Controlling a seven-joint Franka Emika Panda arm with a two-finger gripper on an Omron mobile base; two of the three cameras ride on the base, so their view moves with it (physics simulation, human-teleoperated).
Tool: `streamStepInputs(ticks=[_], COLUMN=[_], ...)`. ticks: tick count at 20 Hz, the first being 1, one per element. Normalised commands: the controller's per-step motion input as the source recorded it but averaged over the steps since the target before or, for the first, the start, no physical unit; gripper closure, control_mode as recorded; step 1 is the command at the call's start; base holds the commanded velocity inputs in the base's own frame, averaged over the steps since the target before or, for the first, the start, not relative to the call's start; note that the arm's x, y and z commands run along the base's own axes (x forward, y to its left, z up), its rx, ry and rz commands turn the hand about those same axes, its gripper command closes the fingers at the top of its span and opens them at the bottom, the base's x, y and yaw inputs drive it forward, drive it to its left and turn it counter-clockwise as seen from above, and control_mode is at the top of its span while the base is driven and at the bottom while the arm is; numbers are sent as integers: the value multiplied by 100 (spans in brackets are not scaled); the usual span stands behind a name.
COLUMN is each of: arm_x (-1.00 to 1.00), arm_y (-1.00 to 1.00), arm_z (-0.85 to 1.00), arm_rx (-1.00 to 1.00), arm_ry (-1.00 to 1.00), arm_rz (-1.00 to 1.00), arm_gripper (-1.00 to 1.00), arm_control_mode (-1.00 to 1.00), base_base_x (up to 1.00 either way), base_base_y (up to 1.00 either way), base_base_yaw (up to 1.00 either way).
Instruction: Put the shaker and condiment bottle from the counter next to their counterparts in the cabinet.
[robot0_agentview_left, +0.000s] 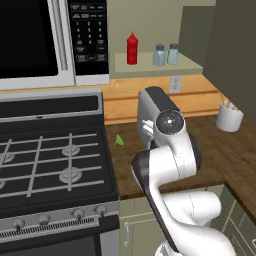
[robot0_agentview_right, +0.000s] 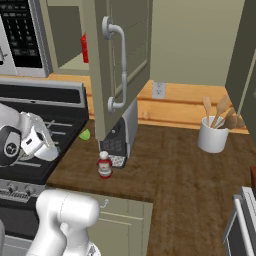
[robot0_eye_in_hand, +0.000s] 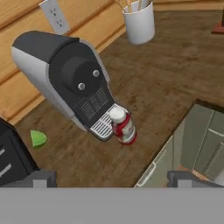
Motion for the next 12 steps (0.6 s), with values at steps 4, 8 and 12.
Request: streamStepInputs(ticks=[4,8,12], arm_x=[5,33,53], arm_y=[1,-5,-23], arm_z=[-12,-41,-50], arm_rx=[11,11,10], arm_ry=[6,19,27], arm_rz=[-41,-29,-11], arm_gripper=[-100,-100,-100], arm_control_mode=[-100,-100,-100], base_base_x=[0,0,0], base_base_y=[0,0,0], base_base_yaw=[0,0,0])
